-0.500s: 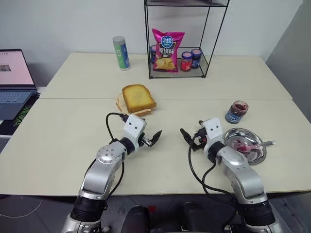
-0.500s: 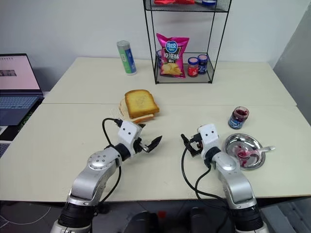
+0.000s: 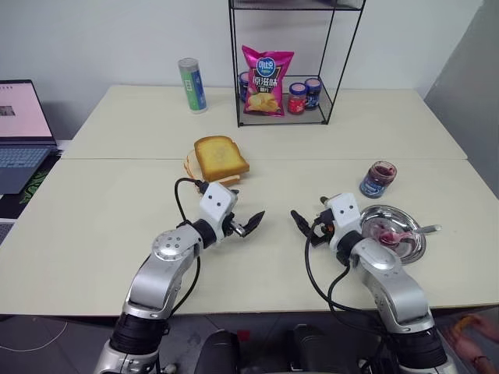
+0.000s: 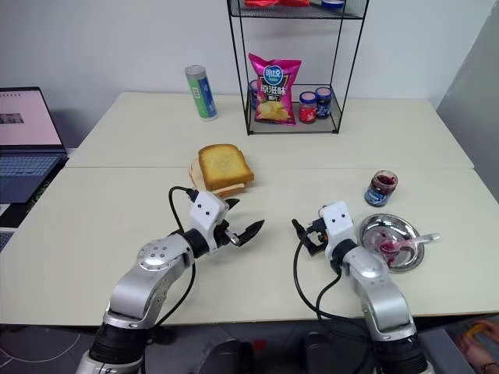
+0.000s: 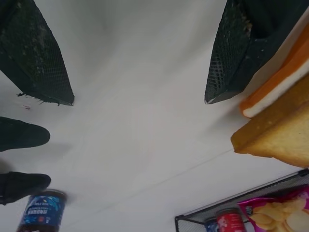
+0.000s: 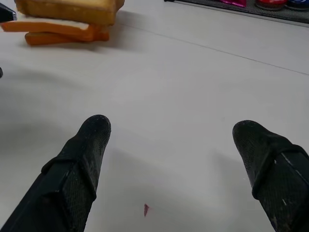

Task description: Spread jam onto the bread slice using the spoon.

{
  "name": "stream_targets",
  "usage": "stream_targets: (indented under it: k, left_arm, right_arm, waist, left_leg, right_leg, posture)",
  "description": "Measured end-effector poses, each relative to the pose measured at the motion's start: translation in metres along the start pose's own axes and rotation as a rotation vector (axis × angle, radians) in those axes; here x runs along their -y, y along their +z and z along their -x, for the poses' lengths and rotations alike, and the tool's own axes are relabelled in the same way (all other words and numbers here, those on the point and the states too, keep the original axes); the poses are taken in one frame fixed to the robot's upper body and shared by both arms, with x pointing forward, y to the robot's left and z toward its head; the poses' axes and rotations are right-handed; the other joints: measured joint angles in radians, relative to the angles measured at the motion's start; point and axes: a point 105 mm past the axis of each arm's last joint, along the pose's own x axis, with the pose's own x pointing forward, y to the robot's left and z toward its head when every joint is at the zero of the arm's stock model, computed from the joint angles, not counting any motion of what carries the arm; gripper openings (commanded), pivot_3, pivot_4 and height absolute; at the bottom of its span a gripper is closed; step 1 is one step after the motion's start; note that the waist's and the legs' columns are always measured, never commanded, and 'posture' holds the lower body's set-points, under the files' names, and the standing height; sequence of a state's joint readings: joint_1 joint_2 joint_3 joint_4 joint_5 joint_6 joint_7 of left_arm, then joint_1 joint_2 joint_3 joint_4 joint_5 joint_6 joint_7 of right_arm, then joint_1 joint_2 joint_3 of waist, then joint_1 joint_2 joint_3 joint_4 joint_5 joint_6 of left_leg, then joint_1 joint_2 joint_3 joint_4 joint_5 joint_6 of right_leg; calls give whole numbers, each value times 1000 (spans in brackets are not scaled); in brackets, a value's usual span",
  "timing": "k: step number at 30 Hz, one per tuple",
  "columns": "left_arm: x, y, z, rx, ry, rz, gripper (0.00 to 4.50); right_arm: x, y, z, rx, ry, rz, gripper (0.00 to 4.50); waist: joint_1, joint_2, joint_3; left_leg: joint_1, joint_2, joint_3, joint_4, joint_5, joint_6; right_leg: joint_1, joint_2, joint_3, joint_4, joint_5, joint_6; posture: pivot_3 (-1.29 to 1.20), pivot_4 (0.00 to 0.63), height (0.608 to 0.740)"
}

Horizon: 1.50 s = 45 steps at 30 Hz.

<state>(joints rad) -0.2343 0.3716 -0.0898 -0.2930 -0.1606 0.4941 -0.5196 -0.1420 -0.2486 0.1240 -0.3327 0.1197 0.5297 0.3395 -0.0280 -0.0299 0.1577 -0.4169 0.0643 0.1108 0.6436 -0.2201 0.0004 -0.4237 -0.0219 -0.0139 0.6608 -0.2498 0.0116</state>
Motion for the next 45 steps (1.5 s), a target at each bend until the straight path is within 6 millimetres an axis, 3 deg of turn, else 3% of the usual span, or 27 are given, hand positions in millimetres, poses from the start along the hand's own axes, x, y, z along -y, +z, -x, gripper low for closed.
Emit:
stream_targets:
  k: [5, 7, 9, 13, 23, 45]
  left_arm:
    - [-60, 33, 7, 102, 238, -40, 4500]
    - [-79, 30, 7, 106, 324, -11, 4500]
    - [-83, 25, 5, 90, 345, 2, 4500]
    - [-90, -5, -3, -5, 376, 54, 4500]
    - [-97, -13, -25, -15, 373, 100, 4500]
    - [-100, -14, -23, -25, 366, 73, 482]
  right_arm:
    - [-12, 23, -9, 77, 88, -22, 4427]
    - [-25, 25, -9, 85, 164, -20, 4427]
    - [-29, 26, -9, 85, 188, -12, 4427]
    - [-31, 31, -10, 90, 210, 12, 4427]
    - [-32, 40, -11, 115, 201, 15, 4427]
    - [-30, 38, -8, 112, 173, 13, 4500]
  waist:
    - [0, 0, 0]
    - [1, -1, 0]
    - [2, -1, 0]
    - [2, -1, 0]
    - [2, -1, 0]
    - [2, -1, 0]
  left_leg:
    - [2, 0, -1, 1, 0, 0]
    - [1, -1, 0, 1, 0, 0]
    - [0, -1, 0, 1, 0, 0]
    - [0, -1, 0, 1, 0, 1]
    - [0, -1, 0, 1, 0, 0]
    - [1, -1, 0, 2, 0, 0]
  right_leg:
    - [2, 0, 0, 1, 1, 0]
    - [2, 1, 0, 1, 1, 1]
    - [2, 1, 0, 0, 0, 1]
    - [1, 0, 0, 0, 0, 1]
    - [1, 0, -1, 1, 0, 1]
    - [1, 0, -1, 2, 0, 0]
  posture:
    - [0, 150, 740]
    - [0, 150, 740]
    - [0, 150, 740]
    - [0, 150, 740]
    - [0, 150, 740]
    - [0, 150, 740]
